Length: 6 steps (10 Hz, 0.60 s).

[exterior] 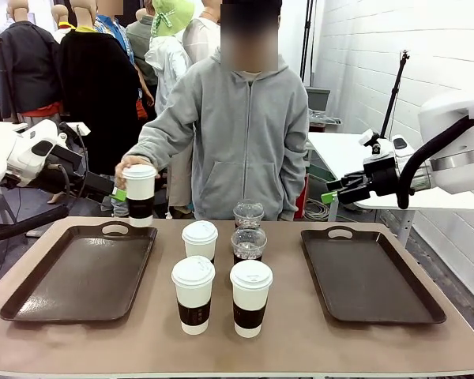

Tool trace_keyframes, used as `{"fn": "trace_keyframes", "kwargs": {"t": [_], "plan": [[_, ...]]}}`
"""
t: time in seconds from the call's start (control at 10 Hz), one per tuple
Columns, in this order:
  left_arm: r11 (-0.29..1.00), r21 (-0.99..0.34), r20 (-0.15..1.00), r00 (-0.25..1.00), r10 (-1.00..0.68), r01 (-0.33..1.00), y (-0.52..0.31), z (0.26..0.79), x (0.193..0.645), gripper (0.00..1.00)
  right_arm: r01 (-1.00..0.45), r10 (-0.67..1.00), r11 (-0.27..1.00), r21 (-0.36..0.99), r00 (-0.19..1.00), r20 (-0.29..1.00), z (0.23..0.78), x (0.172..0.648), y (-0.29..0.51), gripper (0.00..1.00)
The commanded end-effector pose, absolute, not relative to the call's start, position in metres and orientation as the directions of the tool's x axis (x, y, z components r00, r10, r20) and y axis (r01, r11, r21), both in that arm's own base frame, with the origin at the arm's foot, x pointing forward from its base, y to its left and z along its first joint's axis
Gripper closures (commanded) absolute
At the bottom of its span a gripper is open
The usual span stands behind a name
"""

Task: Distribute the coffee onto the tray.
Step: Pick up one iced Americano and place it on the right Handle tray.

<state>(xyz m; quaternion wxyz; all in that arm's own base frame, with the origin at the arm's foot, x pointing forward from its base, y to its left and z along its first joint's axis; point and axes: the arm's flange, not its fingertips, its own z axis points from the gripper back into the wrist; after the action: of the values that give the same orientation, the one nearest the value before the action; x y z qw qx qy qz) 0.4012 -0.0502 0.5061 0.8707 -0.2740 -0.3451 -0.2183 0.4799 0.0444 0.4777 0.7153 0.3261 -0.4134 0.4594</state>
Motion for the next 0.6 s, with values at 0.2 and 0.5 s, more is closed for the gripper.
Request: {"fn": "trace_keyframes", "kwargs": {"t": [0.2, 0.5], "plan": [[0.740, -0.324, 0.731, 0.652, -0.200, 0.590, -0.0482, 0.5022, 0.4047, 0.00, -0.927, 0.388, 0.365, 0.087, 0.236, 0.891, 0.4777, 0.4799, 0.0444, 0.00], [0.740, -0.324, 0.731, 0.652, -0.200, 0.590, -0.0482, 0.5022, 0.4047, 0.00, -0.925, 0.393, 0.370, 0.086, 0.239, 0.888, 0.4773, 0.4809, 0.0430, 0.00]]}}
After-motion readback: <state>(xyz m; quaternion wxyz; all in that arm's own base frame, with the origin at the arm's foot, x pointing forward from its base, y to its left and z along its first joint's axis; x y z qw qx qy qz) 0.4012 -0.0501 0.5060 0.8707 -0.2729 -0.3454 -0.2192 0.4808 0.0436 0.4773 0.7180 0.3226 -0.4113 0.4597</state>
